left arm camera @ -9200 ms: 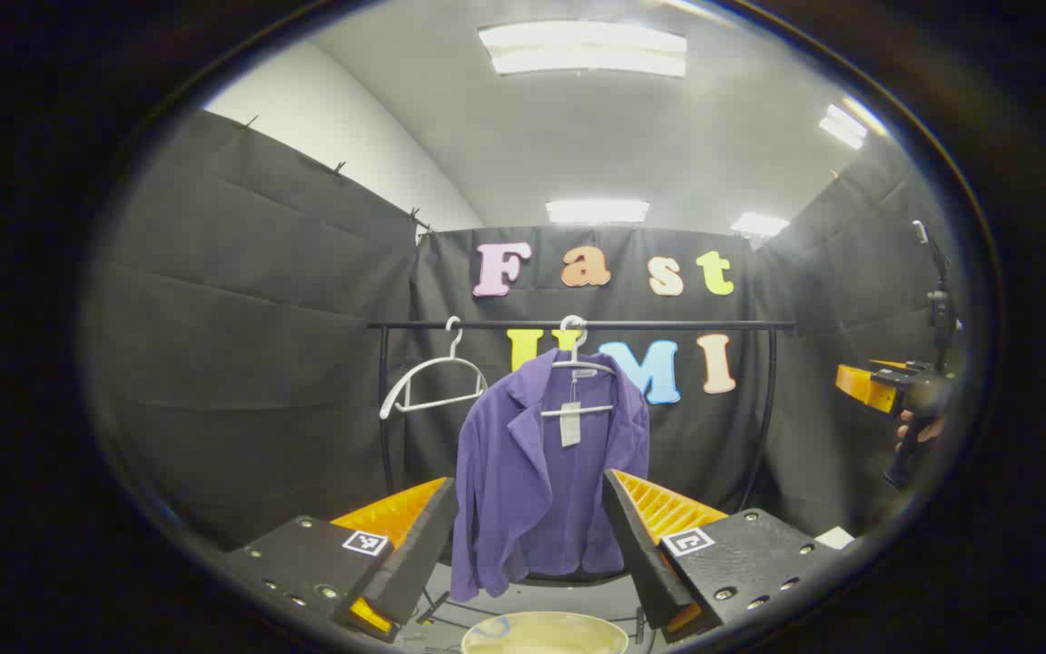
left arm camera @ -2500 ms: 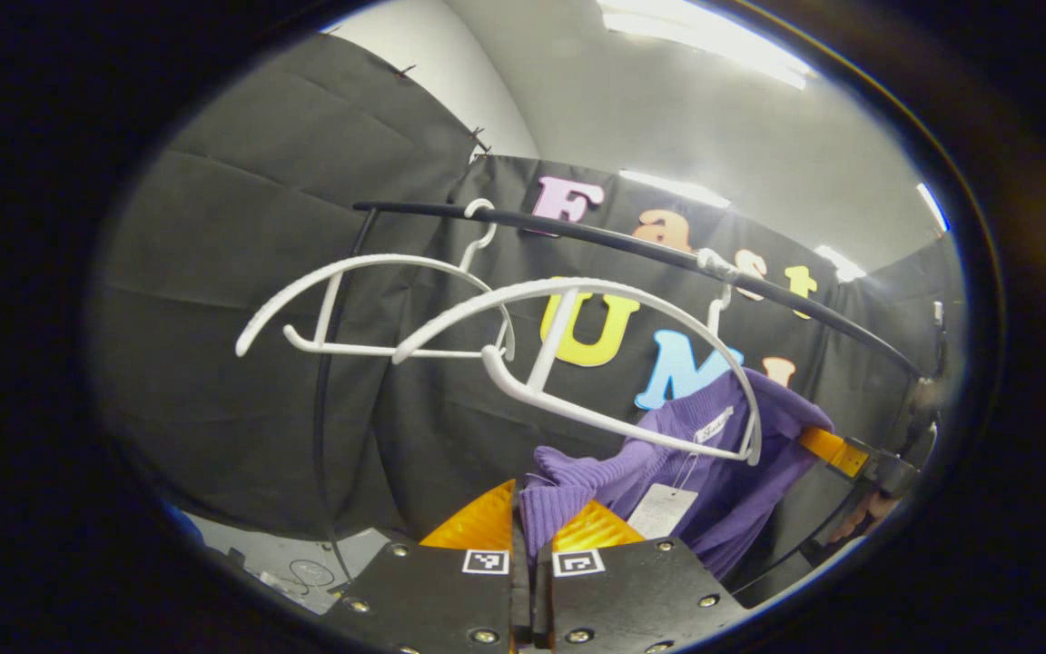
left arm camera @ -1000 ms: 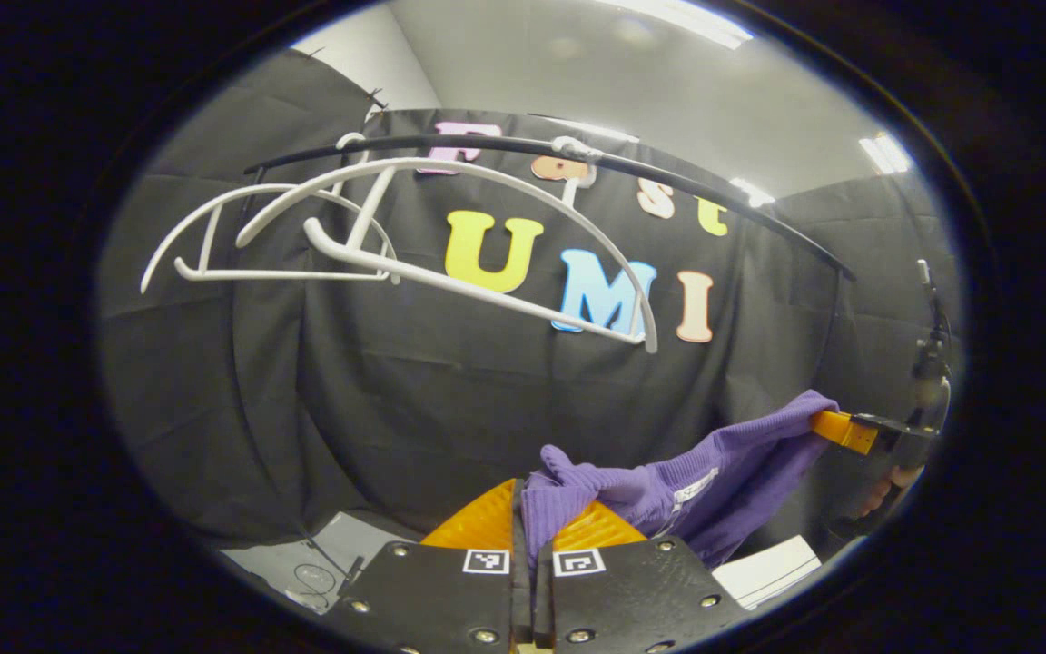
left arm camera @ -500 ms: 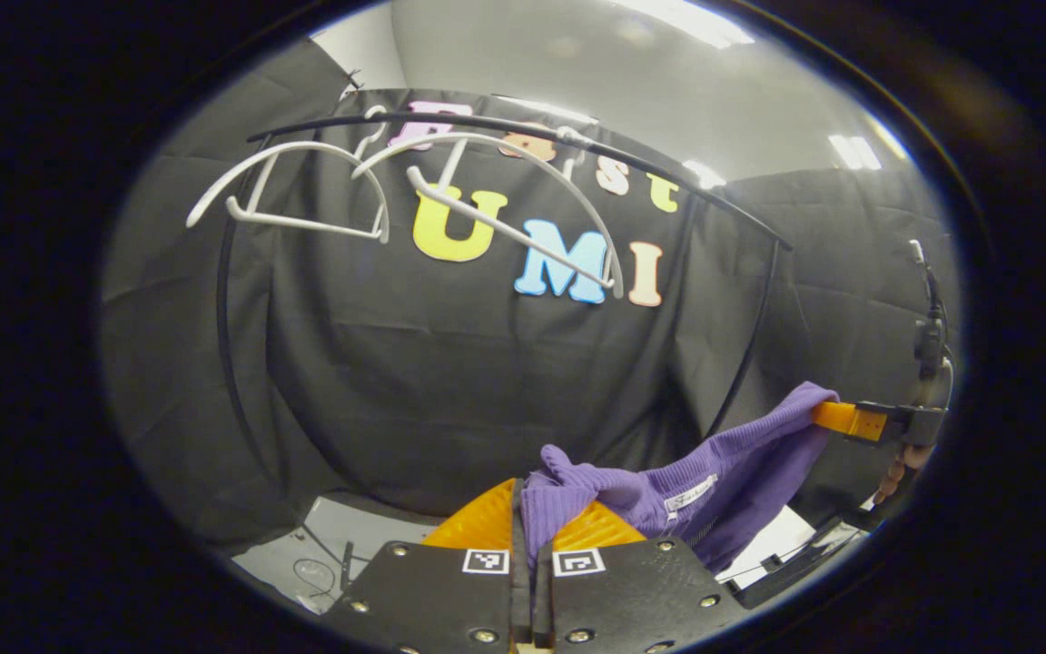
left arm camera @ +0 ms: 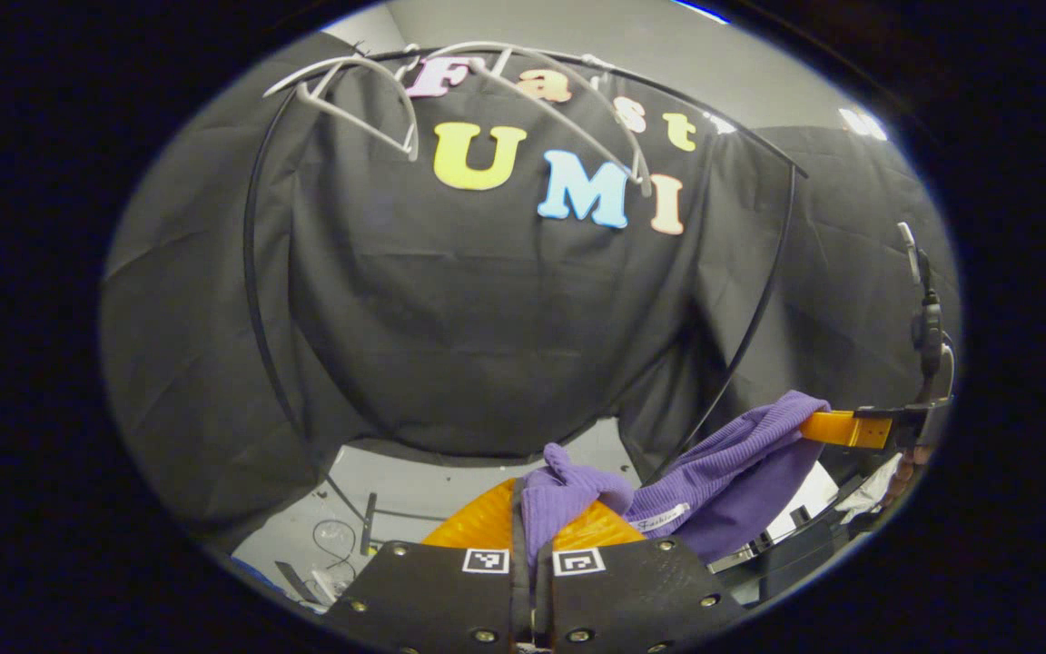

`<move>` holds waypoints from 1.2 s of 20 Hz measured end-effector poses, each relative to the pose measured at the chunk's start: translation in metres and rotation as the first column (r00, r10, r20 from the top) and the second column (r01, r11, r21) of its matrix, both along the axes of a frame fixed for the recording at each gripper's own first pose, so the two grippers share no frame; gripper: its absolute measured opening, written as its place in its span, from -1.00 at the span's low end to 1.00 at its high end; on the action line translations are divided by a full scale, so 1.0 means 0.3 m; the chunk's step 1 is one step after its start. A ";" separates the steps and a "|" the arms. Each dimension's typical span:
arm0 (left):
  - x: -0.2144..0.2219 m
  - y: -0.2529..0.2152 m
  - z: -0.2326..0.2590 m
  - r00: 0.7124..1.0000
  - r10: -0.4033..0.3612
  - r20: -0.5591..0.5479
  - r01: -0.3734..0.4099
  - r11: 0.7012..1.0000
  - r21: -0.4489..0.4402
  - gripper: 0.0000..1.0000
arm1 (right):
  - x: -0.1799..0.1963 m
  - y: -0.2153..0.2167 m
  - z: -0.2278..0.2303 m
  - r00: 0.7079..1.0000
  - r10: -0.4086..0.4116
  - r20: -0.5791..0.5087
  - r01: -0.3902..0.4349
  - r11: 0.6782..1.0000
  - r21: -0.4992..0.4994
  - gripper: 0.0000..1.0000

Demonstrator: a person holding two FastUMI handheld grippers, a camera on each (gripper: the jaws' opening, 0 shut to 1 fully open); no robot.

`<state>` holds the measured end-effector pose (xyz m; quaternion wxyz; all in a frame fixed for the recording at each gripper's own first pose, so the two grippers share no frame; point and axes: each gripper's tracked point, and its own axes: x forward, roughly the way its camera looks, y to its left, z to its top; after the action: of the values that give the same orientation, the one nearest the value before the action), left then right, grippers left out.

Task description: Grasp the clothes on the hanger with both hands and then place them into the laundry hamper below.

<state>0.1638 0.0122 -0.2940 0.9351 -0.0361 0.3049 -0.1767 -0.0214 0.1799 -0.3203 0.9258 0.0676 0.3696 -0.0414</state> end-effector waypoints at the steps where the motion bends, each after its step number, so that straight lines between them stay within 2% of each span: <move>1: -0.004 0.006 -0.045 1.000 0.001 -0.025 -0.001 1.000 0.011 -0.95 | -0.008 0.019 -0.039 1.000 0.006 -0.023 -0.006 1.000 0.010 -0.99; 4: -0.022 -0.004 -0.165 0.997 -0.022 -0.072 0.025 0.999 0.045 -0.95 | -0.037 0.065 -0.141 0.996 0.042 -0.083 -0.042 0.999 0.000 -1.00; 11: -0.012 -0.066 -0.446 0.980 -0.091 -0.179 0.105 0.992 0.072 -0.95 | -0.032 0.128 -0.360 0.980 0.055 -0.189 -0.054 0.998 0.012 -0.97; 16: 0.000 -0.045 -0.648 0.966 -0.098 -0.240 0.125 0.987 0.101 -0.95 | -0.082 0.142 -0.533 0.961 0.025 -0.274 -0.015 0.999 0.039 -0.96; 20: -0.015 -0.035 -0.739 0.959 -0.090 -0.270 0.124 0.986 0.112 -0.95 | -0.134 0.152 -0.639 0.945 0.022 -0.327 -0.011 0.999 0.035 -0.95; 24: -0.022 -0.034 -0.756 0.960 -0.077 -0.269 0.113 0.986 0.121 -0.95 | -0.144 0.144 -0.648 0.943 0.021 -0.333 -0.010 0.999 0.036 -0.92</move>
<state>0.1573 0.0020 -0.5208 0.8770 0.0187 0.4392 -0.1939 -0.0646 0.2232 -0.5147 0.8491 0.0723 0.5217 -0.0389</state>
